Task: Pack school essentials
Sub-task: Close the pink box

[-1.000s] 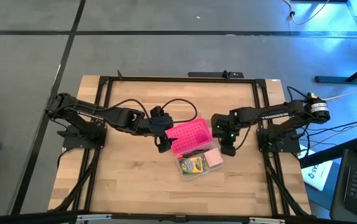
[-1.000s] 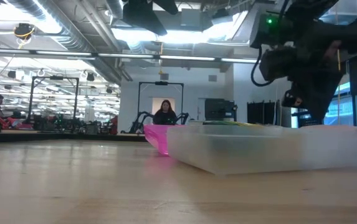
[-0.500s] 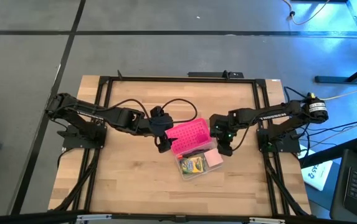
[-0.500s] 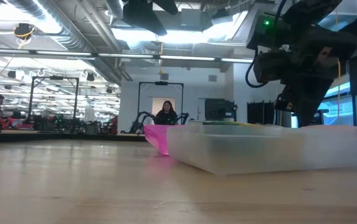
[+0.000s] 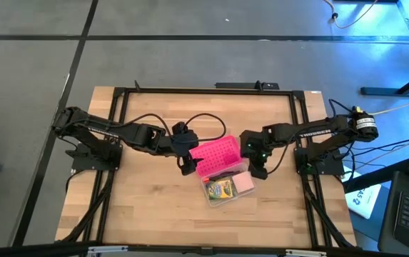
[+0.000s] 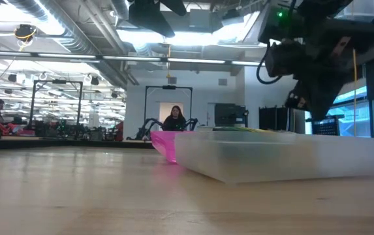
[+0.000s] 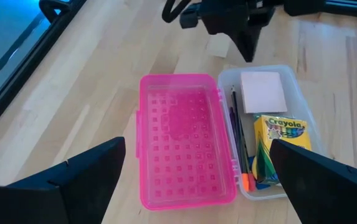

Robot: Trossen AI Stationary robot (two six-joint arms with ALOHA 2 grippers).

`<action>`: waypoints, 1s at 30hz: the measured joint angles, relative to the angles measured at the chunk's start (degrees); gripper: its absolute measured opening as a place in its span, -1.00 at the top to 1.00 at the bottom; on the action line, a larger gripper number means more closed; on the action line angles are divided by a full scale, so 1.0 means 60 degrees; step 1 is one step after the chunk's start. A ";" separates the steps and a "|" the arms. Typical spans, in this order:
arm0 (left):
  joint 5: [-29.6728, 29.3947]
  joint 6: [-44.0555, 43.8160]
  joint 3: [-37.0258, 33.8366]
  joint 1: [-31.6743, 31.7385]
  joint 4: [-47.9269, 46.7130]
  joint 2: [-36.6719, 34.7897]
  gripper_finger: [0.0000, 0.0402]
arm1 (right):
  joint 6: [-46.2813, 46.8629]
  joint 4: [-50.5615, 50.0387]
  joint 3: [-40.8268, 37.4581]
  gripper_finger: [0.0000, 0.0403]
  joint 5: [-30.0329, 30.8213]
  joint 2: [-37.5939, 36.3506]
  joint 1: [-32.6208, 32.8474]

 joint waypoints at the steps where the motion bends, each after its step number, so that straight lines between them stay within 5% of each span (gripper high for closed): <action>1: 0.0000 0.0000 0.0000 0.0001 0.0000 0.0000 -0.96 | -0.0032 -0.0081 0.0000 0.92 0.0130 -0.0002 0.0000; 7: 0.0000 -0.0085 0.0000 0.0000 -0.0001 0.0008 -0.96 | -0.0403 -0.0290 0.0022 0.92 0.0257 -0.0066 -0.0068; 16: -0.0018 -0.2154 -0.0446 0.0050 -0.0309 0.0036 -0.96 | 0.0064 -0.0196 0.0731 0.92 0.0191 -0.0248 -0.0676; 30: 0.0860 -0.5136 -0.1907 -0.0151 -0.0133 0.0047 -0.96 | 0.1631 0.2234 0.0758 0.92 0.0188 -0.0244 -0.0678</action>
